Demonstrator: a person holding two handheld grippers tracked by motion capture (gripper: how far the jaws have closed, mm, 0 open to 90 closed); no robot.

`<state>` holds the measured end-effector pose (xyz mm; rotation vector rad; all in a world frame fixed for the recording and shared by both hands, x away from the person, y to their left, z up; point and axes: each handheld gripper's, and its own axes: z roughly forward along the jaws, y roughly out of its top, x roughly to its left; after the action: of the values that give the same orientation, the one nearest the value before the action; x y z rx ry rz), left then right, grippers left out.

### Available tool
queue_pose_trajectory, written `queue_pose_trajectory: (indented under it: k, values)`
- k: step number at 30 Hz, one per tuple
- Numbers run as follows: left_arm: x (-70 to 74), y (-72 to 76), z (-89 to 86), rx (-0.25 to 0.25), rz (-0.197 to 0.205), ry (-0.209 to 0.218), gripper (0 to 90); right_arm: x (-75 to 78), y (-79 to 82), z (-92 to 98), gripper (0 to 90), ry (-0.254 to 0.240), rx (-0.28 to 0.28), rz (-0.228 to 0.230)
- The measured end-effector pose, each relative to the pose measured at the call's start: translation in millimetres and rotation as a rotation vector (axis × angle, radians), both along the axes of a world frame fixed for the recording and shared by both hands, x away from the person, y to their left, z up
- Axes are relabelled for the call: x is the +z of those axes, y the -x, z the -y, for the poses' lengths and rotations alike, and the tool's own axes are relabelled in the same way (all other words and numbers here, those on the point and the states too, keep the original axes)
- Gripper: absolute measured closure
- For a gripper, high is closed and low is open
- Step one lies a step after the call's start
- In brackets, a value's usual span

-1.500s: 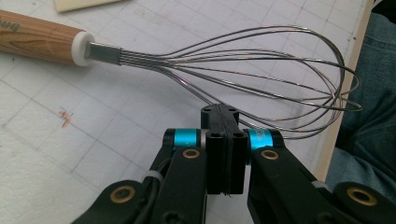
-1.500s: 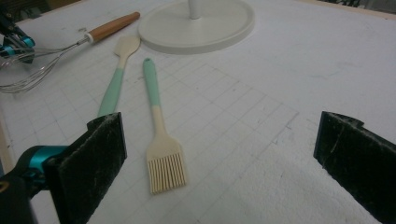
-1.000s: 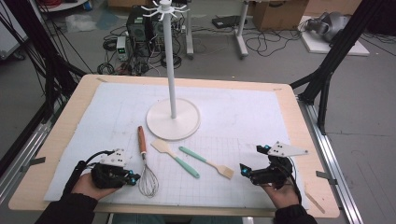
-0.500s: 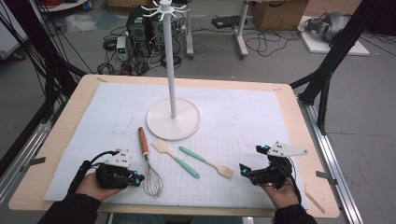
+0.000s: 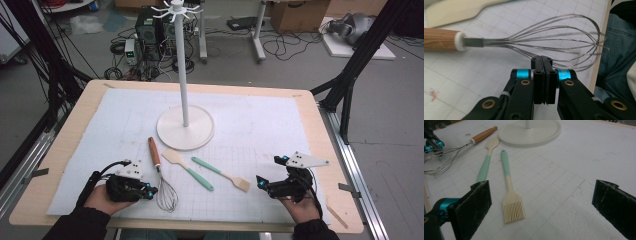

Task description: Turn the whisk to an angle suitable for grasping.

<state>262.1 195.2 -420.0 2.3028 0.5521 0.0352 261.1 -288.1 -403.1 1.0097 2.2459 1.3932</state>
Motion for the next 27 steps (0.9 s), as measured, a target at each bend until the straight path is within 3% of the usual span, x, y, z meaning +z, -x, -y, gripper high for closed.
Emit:
queue_pose_trajectory:
  k: [7,13,15,23,27]
  values:
    - [13.4,-19.2,-10.9,0.053,0.028,0.065,87.8,0.1,-0.4,0.8,1.0,0.0,-0.005,0.004]
    - [17.9,-48.4,-7.9,0.099,0.033,0.096,89.4,0.3,-0.3,0.4,1.0,0.0,-0.005,0.0]
    - [20.8,-61.8,-4.8,0.134,0.052,0.111,89.5,0.1,-0.6,0.6,1.0,0.0,-0.006,-0.001]
    - [22.2,-89.5,-2.2,0.195,0.074,0.116,89.5,-0.5,-1.9,0.3,1.0,-0.001,0.001,0.002]
    - [15.0,-102.4,1.6,0.22,0.061,0.071,89.5,-0.3,-1.8,0.2,1.0,-0.003,0.0,0.0]
